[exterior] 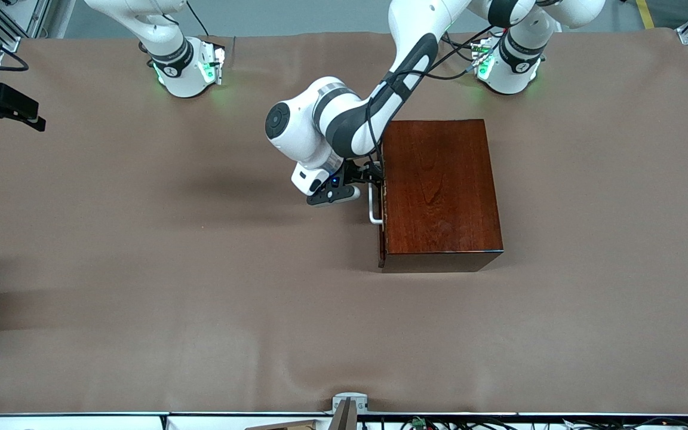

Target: Open drawer, take yellow block, close drawer

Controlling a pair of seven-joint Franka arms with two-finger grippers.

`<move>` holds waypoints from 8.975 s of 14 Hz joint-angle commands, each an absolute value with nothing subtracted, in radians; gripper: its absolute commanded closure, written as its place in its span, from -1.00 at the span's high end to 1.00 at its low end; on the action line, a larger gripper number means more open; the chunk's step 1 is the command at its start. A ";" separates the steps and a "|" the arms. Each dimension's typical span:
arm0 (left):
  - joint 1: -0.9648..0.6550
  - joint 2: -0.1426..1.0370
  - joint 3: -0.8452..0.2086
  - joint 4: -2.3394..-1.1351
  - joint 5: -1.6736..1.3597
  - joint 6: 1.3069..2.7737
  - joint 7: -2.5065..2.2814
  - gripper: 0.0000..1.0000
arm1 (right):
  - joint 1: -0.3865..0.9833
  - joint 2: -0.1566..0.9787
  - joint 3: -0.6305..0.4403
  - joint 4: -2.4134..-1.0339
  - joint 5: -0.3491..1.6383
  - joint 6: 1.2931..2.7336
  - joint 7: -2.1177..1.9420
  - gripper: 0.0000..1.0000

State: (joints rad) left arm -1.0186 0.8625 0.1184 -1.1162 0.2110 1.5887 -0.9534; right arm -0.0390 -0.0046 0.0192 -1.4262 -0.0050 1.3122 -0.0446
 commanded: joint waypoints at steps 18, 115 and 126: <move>-1.031 0.893 0.043 -1.072 0.065 2.055 -1.334 1.00 | -0.041 -0.012 0.025 -1.427 -0.014 1.308 -0.041 1.00; 0.025 -0.043 -0.133 -1.552 0.084 1.549 -0.178 1.00 | 0.778 0.626 0.020 -1.454 0.123 2.040 2.149 0.47; 0.020 -0.031 -0.141 -1.551 0.084 1.562 -0.179 1.00 | 0.692 0.623 0.026 -1.307 0.143 1.901 2.145 -1.00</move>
State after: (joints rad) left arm 0.0078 -0.0238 -0.1272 -1.5431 0.0837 1.5479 -0.1969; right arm 0.7223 0.6317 0.0117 -1.3395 0.1418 1.9358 2.1345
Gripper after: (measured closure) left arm 0.000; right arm 0.445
